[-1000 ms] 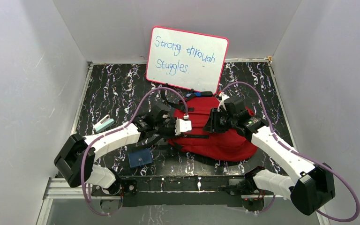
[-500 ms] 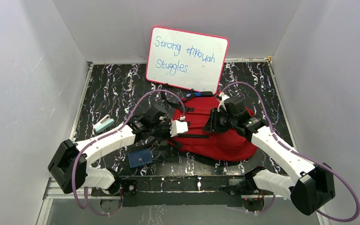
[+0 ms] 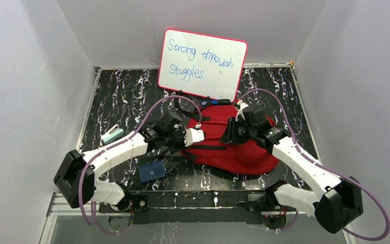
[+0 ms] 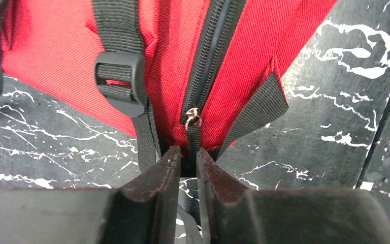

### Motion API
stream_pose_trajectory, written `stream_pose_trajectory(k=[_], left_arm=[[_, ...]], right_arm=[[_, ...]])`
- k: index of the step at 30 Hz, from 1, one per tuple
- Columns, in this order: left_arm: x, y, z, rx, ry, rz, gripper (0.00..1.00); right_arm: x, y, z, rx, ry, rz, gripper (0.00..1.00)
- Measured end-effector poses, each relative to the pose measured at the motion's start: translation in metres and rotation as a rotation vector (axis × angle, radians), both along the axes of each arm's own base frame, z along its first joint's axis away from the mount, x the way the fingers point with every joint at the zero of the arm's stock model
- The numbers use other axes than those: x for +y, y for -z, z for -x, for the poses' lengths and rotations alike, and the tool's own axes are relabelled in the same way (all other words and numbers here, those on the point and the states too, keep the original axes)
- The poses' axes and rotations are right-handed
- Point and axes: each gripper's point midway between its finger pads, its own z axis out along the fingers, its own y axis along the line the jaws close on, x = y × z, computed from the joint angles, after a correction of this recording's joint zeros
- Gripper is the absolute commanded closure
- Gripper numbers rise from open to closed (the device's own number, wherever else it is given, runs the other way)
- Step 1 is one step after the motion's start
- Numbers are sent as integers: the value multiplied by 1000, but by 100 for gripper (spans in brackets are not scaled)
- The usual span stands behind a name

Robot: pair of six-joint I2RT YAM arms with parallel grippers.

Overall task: Pack the student bag
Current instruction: Unzip the student bag at the center of the board, then pick up the personal item from the center of the board.

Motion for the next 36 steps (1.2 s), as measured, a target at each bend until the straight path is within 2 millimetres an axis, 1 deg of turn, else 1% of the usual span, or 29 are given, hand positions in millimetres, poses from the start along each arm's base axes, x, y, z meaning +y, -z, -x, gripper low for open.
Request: stream_pose_trajectory(k=[3, 5, 6, 9, 10, 13, 15, 17, 19, 22, 25, 27, 30, 32, 36], left_arm=[[-2, -9, -1, -9, -22, 27, 73], [-4, -23, -3, -36, -46, 74, 66], [-5, -33, -5, -58, -67, 110, 61], [-5, -71, -5, -133, -145, 270, 41], [-3, -86, -4, -159, -187, 338, 37], [10, -120, -3, -186, -363, 519, 32], [25, -132, -5, -160, -535, 601, 32], [39, -134, -9, -117, -710, 651, 31], [55, -126, -11, -52, -899, 663, 31], [82, -98, -6, 61, -1219, 606, 31], [111, -62, 11, 150, -1508, 494, 29], [132, -37, 29, 195, -1703, 405, 28], [152, -12, 50, 228, -1870, 317, 25], [160, 3, 62, 240, -1942, 263, 24], [172, 21, 77, 245, -2036, 178, 22]], right_arm=[[0, 0, 0, -2, -1, 2, 61], [-1, 0, -1, -4, -1, 4, 61], [-1, 0, -1, -6, -1, 4, 61], [-1, 0, -1, -9, -2, 6, 58], [-1, -1, -1, -12, -2, 6, 57], [-2, -2, -2, -21, 0, 6, 55], [-2, -4, -2, -30, 0, 6, 53], [-3, -6, -3, -44, 3, 7, 52], [-4, -7, -4, -58, 4, 10, 50], [-5, -8, -5, -66, 5, 12, 49], [-7, -10, -7, -72, 17, 22, 47], [-9, -11, -10, -83, 33, 32, 47], [-13, -14, -11, -100, 52, 41, 46], [-15, -16, -11, -109, 59, 41, 46], [-15, -16, -12, -109, 61, 41, 46]])
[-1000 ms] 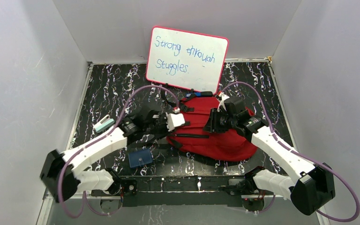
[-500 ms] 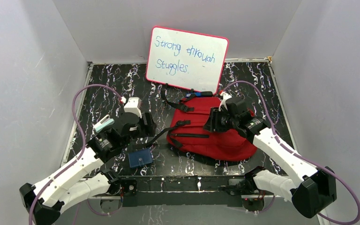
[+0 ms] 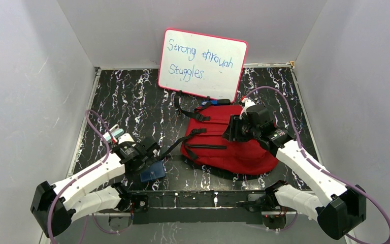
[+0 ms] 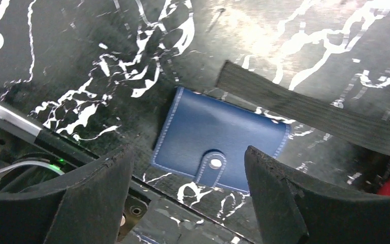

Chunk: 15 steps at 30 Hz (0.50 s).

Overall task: Pack the student bag
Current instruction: Pick up the personal item from the center of the board.

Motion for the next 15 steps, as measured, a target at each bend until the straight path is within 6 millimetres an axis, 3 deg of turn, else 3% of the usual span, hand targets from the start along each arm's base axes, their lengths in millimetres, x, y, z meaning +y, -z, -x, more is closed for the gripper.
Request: stream_pose_trajectory(k=[6, 11, 15], left_arm=[[17, 27, 18, 50, -96, -35, 23], [15, 45, 18, 23, -134, 4, 29], [4, 51, 5, -63, -147, 99, 46]], right_arm=[[1, -1, 1, 4, -2, -9, 46], [3, -1, 2, 14, -3, -23, 45], [4, -2, 3, 18, -8, -27, 45]])
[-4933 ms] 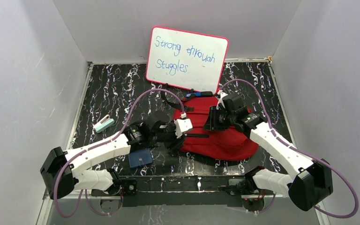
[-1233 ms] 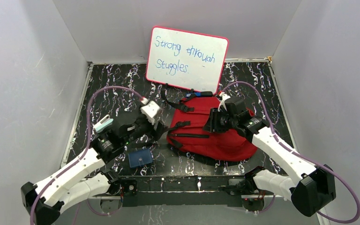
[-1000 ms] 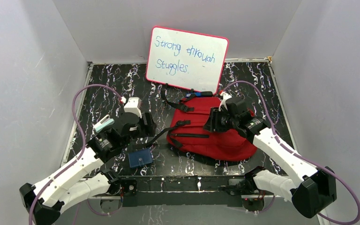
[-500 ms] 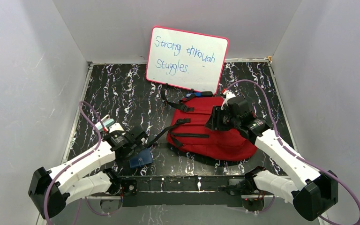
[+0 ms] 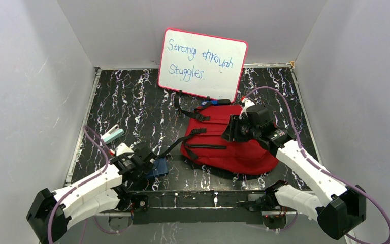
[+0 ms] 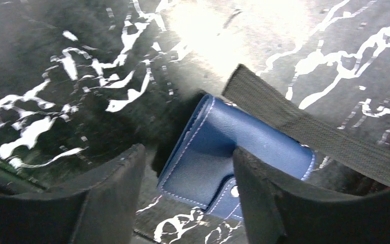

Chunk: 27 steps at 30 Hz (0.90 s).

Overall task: Pack the student bag
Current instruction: Pick up the personal item from the center of the board.

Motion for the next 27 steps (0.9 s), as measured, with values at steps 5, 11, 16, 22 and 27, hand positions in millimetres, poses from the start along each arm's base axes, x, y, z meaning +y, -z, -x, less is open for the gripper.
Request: stream_pose_trajectory(k=[5, 11, 16, 22, 27], left_arm=[[-13, 0, -13, -90, -8, 94, 74], [-21, -4, -20, -145, -6, 154, 100], [-24, -7, -23, -155, 11, 155, 100], [-29, -27, -30, -191, 89, 151, 100], [-37, -59, -38, -284, 175, 183, 100]], right_arm=[[0, 0, 0, 1, -1, -1, 45], [2, -1, 0, 1, -5, -11, 45], [3, -1, 1, 6, -10, -14, 45], [3, -1, 1, 6, -10, -14, 45], [3, -1, 1, 5, -11, -14, 44]])
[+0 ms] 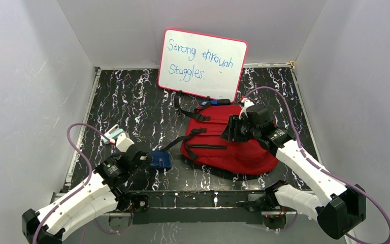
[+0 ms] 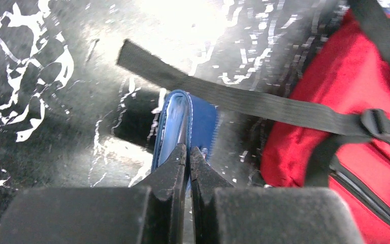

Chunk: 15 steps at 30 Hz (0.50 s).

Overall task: Pack the student bag
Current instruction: Pick up the personal item from the center of the board.

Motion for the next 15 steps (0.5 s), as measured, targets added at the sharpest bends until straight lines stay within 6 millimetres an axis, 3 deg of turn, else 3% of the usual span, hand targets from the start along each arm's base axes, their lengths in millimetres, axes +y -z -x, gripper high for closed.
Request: stream_pose_trajectory(k=[9, 15], left_arm=[[-11, -79, -19, -199, 263, -125, 100], [-30, -153, -40, -361, 477, -266, 100]], right_arm=[[3, -10, -3, -73, -53, -6, 35], [13, -54, -2, -269, -150, -92, 28]])
